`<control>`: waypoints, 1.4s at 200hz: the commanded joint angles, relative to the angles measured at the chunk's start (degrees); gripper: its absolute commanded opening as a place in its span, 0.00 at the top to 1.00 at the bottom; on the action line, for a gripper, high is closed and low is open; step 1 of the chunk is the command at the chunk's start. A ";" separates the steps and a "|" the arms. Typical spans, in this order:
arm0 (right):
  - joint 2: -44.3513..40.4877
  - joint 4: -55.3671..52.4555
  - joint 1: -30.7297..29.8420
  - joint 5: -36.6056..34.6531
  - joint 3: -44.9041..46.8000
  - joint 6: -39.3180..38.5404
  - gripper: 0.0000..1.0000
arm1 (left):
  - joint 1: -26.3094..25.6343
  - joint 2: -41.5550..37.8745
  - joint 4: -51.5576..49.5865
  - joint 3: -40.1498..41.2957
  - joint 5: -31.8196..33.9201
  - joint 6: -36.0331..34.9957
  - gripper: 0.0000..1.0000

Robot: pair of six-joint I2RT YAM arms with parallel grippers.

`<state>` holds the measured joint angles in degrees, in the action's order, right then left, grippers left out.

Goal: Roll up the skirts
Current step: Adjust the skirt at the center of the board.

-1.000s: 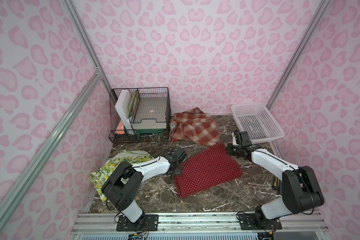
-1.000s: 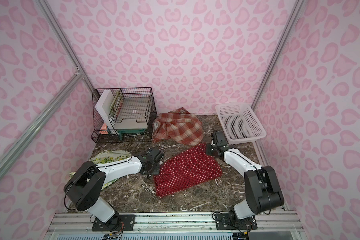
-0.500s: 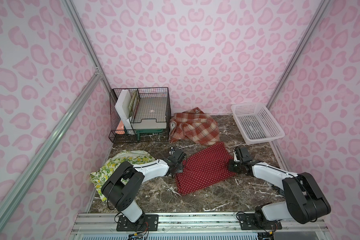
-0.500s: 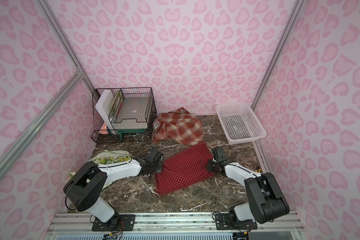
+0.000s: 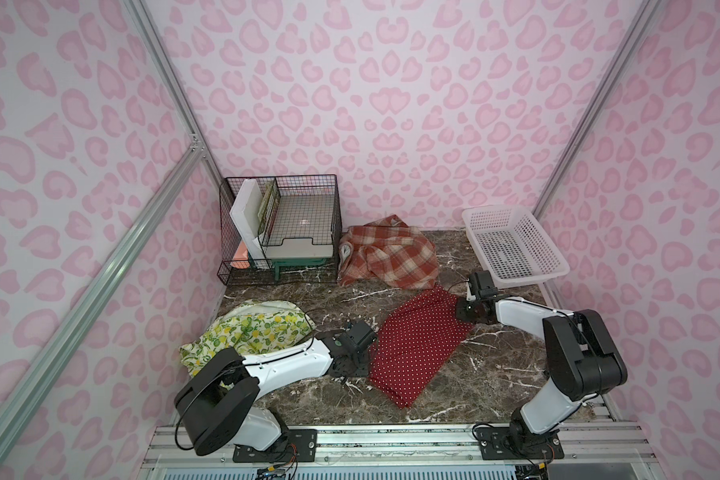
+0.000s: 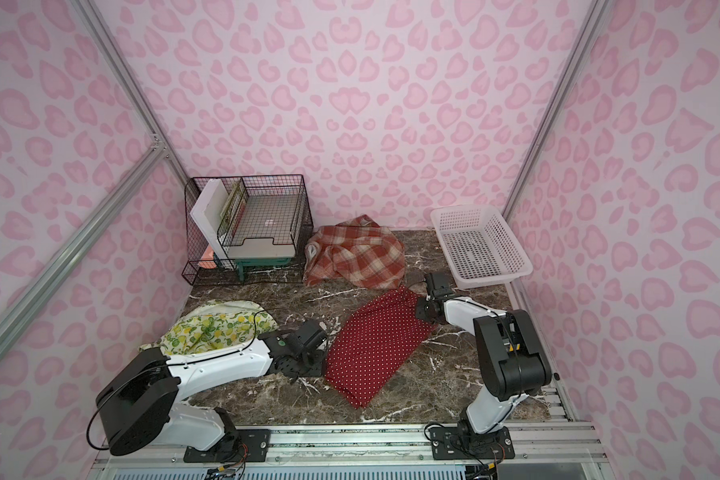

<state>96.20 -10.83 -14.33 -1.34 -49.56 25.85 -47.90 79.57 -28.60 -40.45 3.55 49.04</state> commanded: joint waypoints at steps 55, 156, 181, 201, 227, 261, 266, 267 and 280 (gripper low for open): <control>-6.35 -6.54 -1.33 -5.50 4.67 0.52 0.70 | -0.01 -9.29 -1.54 3.05 -0.36 3.94 0.31; -8.49 -5.69 -1.23 -4.65 8.56 1.69 0.67 | 0.50 -4.84 9.03 2.49 -1.96 -1.08 0.24; -7.86 -5.87 -1.18 -4.55 7.59 1.31 0.67 | 0.84 -2.00 13.09 3.17 -3.52 -1.55 0.24; -7.71 -6.09 -1.16 -4.63 7.15 1.27 0.67 | 1.69 1.30 15.36 3.77 -5.65 -1.41 0.27; -8.08 -6.51 -1.11 -4.98 6.93 0.88 0.67 | 1.93 4.15 18.17 5.46 -8.44 -0.88 0.31; -7.92 -6.26 -1.03 -4.90 7.06 1.13 0.67 | 1.84 7.42 23.07 6.69 -13.61 0.20 0.56; -7.86 -6.31 -0.98 -4.74 7.11 1.17 0.67 | 1.71 7.70 23.39 6.65 -14.22 0.22 0.60; -7.87 -6.26 -1.02 -4.73 7.11 1.20 0.67 | 1.69 7.75 23.44 6.67 -14.34 0.20 0.60; -7.87 -6.06 -1.01 -4.69 7.27 1.31 0.67 | 1.27 8.02 22.78 6.43 -14.42 0.04 0.70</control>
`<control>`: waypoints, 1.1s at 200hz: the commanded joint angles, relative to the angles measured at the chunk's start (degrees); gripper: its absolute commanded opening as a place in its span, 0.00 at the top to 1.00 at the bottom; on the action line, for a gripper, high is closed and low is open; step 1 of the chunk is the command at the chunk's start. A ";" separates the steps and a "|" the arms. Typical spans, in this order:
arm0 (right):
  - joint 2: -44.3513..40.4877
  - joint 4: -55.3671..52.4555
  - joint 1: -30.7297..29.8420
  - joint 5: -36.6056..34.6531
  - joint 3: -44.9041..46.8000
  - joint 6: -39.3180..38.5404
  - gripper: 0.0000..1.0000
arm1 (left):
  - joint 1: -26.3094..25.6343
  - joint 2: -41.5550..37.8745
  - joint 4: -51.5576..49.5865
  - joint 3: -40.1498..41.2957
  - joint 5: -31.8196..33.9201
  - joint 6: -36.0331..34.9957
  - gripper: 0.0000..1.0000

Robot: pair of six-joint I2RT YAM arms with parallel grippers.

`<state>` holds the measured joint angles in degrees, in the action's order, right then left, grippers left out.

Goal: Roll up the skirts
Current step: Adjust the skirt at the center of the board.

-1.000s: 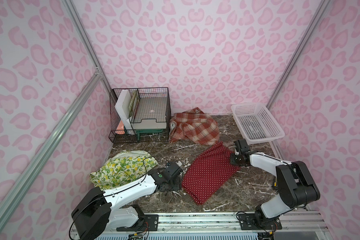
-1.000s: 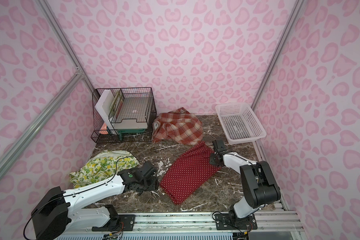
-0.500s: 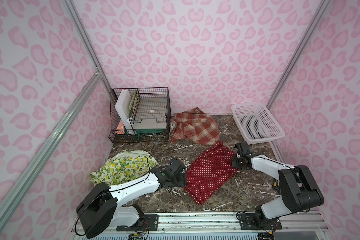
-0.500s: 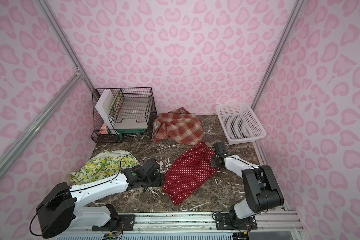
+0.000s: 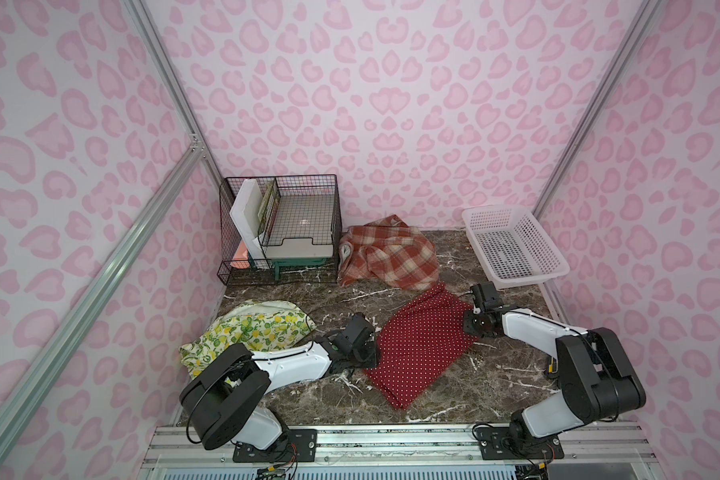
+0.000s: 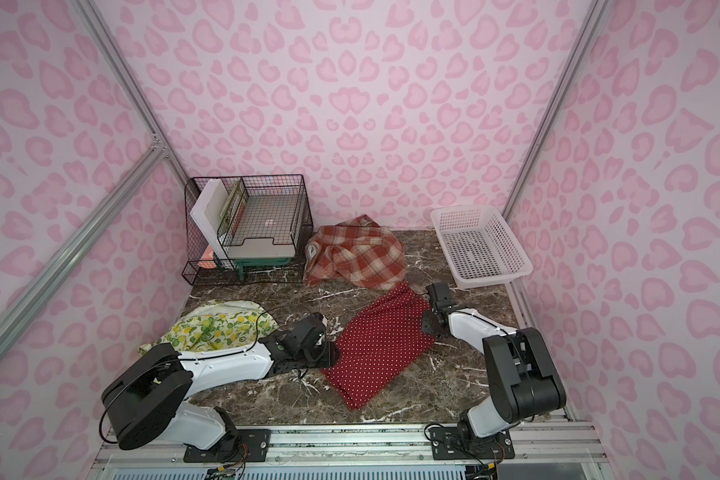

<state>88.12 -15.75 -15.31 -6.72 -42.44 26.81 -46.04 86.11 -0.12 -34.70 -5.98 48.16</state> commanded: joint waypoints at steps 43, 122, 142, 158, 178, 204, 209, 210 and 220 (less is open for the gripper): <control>-0.26 -0.71 -0.11 0.74 0.82 0.28 0.67 | -1.00 -1.21 -13.25 -3.91 -3.59 -1.38 0.95; -1.71 -0.49 -0.56 0.38 0.22 -0.66 0.66 | -2.65 -1.26 -27.11 -13.70 -3.97 -0.67 1.00; -3.63 -1.56 -2.71 -0.94 -0.17 -0.40 0.62 | -3.21 -2.29 -29.27 -15.65 -3.39 1.19 1.00; -6.59 -3.44 -5.34 -2.04 -0.37 -0.02 0.57 | -3.74 -2.52 -30.94 -17.30 -3.02 2.32 1.00; -11.75 -6.85 -11.22 -5.42 -0.61 1.15 0.51 | -4.14 -2.11 -31.86 -18.44 -3.03 3.71 1.00; -20.58 -10.00 -25.90 -12.43 0.59 4.86 0.40 | -4.50 -1.51 -31.29 -18.18 -2.72 5.42 1.00; -22.15 -10.32 -29.64 -13.55 1.18 6.02 0.39 | -4.52 -1.55 -30.91 -18.10 -2.57 5.53 1.00; -22.44 -10.34 -30.32 -13.79 1.29 6.31 0.39 | -4.51 -1.55 -30.82 -18.11 -2.56 5.53 1.00; -25.02 -10.52 -38.18 -16.51 2.53 9.15 0.37 | -4.50 -1.85 -30.44 -17.95 -2.20 6.05 1.00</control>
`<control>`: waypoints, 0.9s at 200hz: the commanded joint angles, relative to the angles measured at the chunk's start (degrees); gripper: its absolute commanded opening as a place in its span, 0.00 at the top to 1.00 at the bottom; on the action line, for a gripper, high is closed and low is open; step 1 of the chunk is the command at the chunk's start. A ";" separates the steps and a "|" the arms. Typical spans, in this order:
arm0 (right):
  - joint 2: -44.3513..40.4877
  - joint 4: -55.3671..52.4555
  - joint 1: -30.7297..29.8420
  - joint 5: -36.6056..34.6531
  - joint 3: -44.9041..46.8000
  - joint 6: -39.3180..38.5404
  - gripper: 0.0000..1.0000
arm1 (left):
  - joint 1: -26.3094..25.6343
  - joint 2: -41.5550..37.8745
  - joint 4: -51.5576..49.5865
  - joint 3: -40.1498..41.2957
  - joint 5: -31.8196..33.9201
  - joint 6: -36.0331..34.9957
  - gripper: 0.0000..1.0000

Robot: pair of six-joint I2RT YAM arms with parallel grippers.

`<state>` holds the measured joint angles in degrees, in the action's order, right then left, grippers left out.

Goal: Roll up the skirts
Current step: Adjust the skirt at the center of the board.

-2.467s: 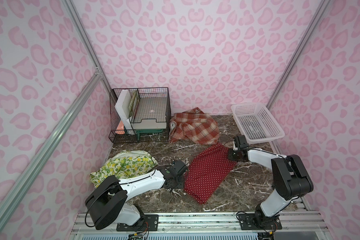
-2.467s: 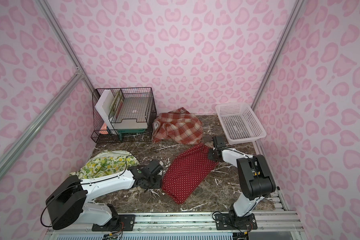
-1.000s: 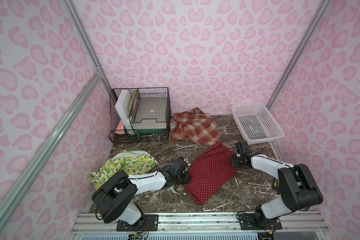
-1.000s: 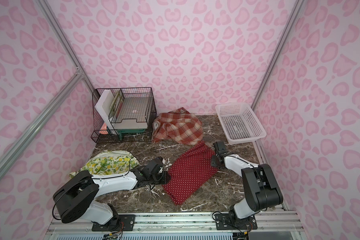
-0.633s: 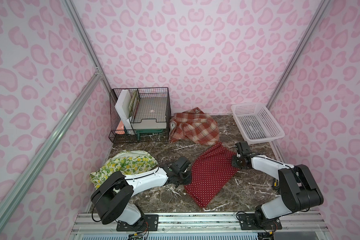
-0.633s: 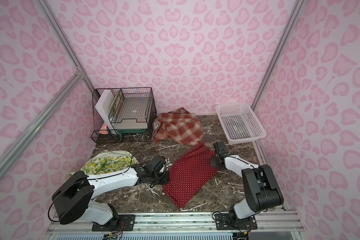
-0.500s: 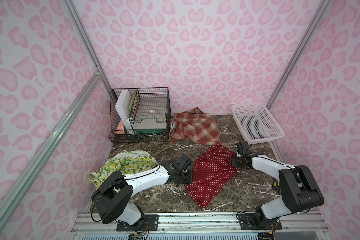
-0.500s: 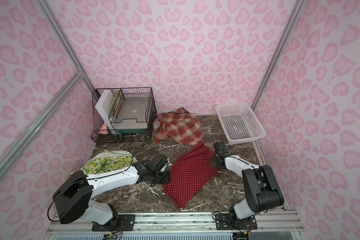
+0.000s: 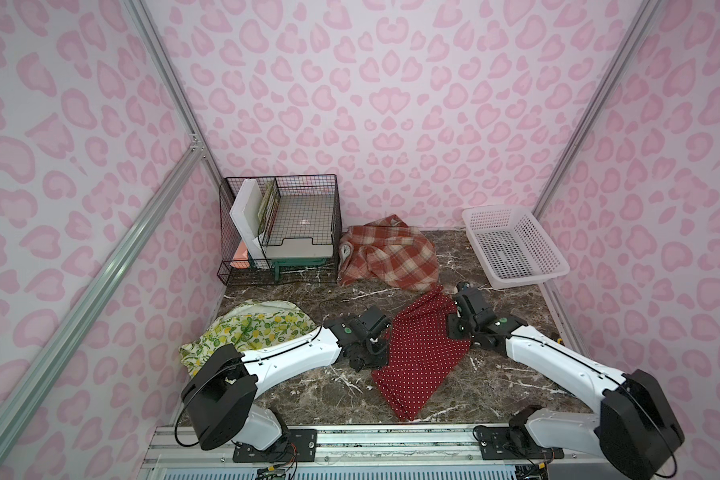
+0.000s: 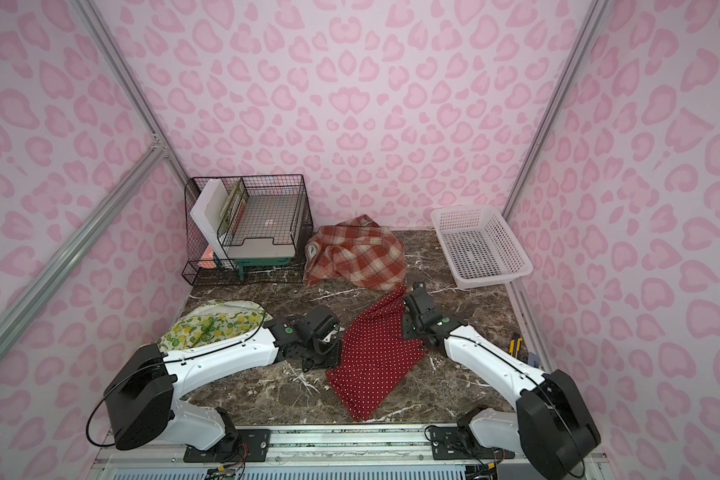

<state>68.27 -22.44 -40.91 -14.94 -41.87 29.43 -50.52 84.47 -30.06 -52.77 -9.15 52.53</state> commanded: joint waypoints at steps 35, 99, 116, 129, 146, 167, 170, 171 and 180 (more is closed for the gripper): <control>-5.65 -1.66 -37.57 -16.43 5.34 15.18 0.24 | 0.20 -0.03 2.88 1.34 0.27 2.78 1.00; 15.19 -5.75 -54.49 -28.96 -5.36 23.71 0.01 | 0.93 2.23 8.20 3.29 -2.97 5.80 1.00; 18.62 -5.58 -54.76 -29.36 -6.45 24.81 0.01 | 1.11 1.30 9.15 4.07 -3.18 7.28 1.00; 19.23 -4.20 -54.46 -28.93 -5.79 25.17 0.01 | 1.29 0.28 9.53 4.58 -2.81 8.04 1.00; 20.91 -5.00 -54.37 -29.11 -6.38 25.94 0.01 | 1.39 -0.64 10.32 5.70 -2.51 9.14 1.00; 23.14 -3.09 -54.37 -27.99 -7.00 23.97 0.01 | 1.50 -0.82 12.29 7.02 -3.96 10.58 1.00; 23.36 -2.80 -54.34 -27.84 -7.10 23.75 0.01 | 1.48 -0.84 12.31 7.09 -4.09 10.83 1.00; 23.51 -2.71 -54.35 -27.81 -7.14 23.57 0.01 | 1.48 -0.77 12.26 7.12 -4.06 10.92 1.00; 23.97 -1.88 -54.42 -27.17 -7.32 22.60 0.01 | 1.48 -0.92 12.85 7.52 -4.06 11.44 1.00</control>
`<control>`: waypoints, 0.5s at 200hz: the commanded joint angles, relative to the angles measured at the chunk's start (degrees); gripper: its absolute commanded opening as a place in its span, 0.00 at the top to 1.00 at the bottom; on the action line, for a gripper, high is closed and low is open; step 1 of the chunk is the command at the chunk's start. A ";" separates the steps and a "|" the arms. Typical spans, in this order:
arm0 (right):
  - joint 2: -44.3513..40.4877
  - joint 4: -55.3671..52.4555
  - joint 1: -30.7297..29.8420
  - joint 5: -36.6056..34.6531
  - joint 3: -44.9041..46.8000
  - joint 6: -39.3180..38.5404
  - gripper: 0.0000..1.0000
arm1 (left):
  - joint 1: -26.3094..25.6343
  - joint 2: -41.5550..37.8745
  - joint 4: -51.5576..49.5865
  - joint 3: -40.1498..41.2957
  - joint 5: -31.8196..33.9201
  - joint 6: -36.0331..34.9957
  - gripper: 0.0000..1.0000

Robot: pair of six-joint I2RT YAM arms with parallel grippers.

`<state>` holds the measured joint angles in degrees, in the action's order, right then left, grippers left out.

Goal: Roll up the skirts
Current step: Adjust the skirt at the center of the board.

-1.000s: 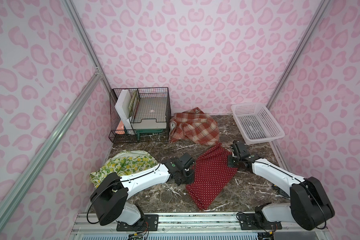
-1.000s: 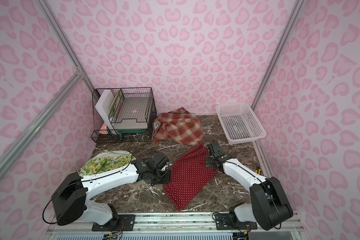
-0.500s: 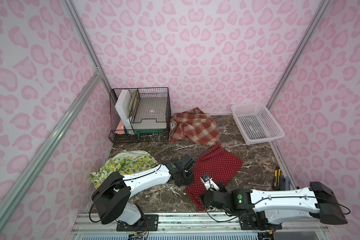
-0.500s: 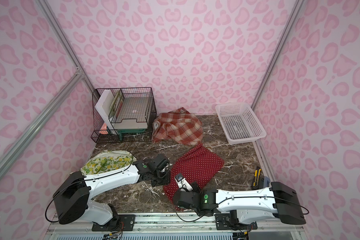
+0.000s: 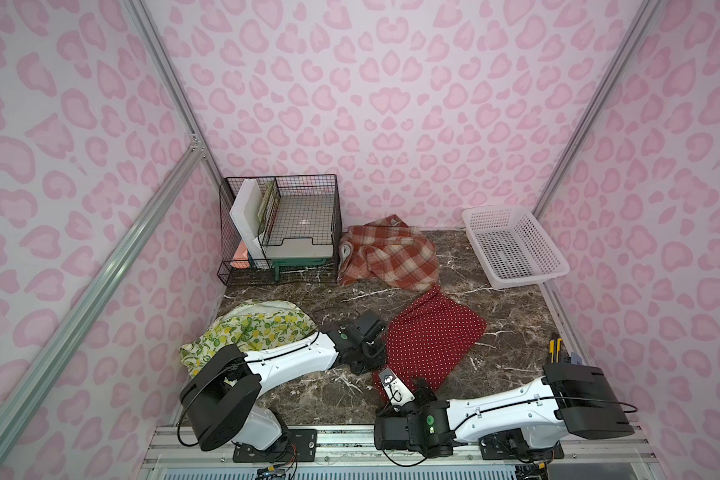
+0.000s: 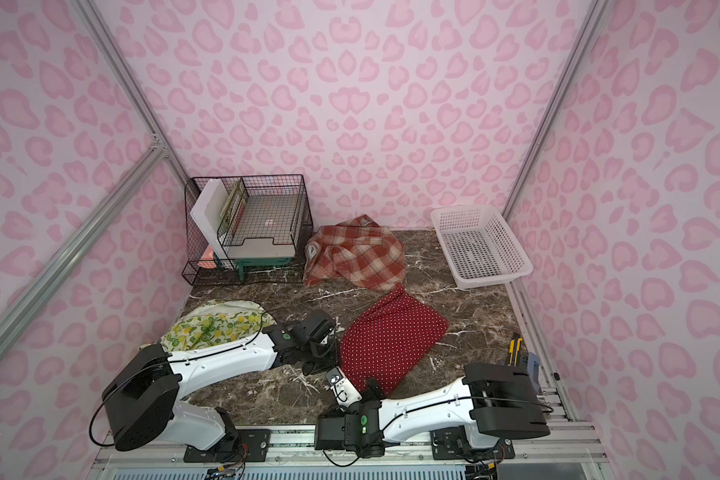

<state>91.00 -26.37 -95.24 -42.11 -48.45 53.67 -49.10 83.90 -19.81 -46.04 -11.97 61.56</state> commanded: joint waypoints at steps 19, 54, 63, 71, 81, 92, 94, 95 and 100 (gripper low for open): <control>1.38 3.03 0.05 1.19 -0.81 -2.09 0.01 | 0.07 -1.31 2.72 1.21 -1.05 2.82 1.00; -0.36 6.35 -0.82 4.69 -0.60 -5.66 0.01 | 0.14 -2.75 1.75 0.86 -0.74 2.64 1.00; -0.09 6.43 -0.82 5.10 -0.44 -5.68 0.01 | 0.15 -3.09 1.80 0.91 -0.72 2.80 1.00; 0.92 5.71 -0.82 4.71 -0.35 -4.74 0.01 | 0.15 -3.25 2.07 1.00 -0.87 3.08 1.00; 3.03 3.28 -0.69 3.62 -1.09 -3.37 0.01 | 0.01 -3.69 2.27 1.21 -1.04 3.38 1.00; 5.67 -1.29 -0.61 0.83 -2.71 -0.59 0.01 | 0.05 -4.21 2.24 1.54 -0.82 3.56 1.00; 6.03 -2.12 -0.59 0.17 -3.06 -0.01 0.01 | 0.06 -4.30 2.28 1.52 -0.72 3.58 1.00; 6.20 -2.51 -0.58 -0.09 -3.15 0.36 0.01 | 0.06 -4.33 2.26 1.54 -0.71 3.62 1.00; 6.88 -4.10 -0.44 -1.21 -3.61 1.89 0.01 | 0.03 -4.53 2.08 1.61 -0.61 3.64 1.00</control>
<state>94.72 -22.50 -95.96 -38.41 -49.91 49.89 -49.04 80.27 -17.96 -44.66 -12.78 64.40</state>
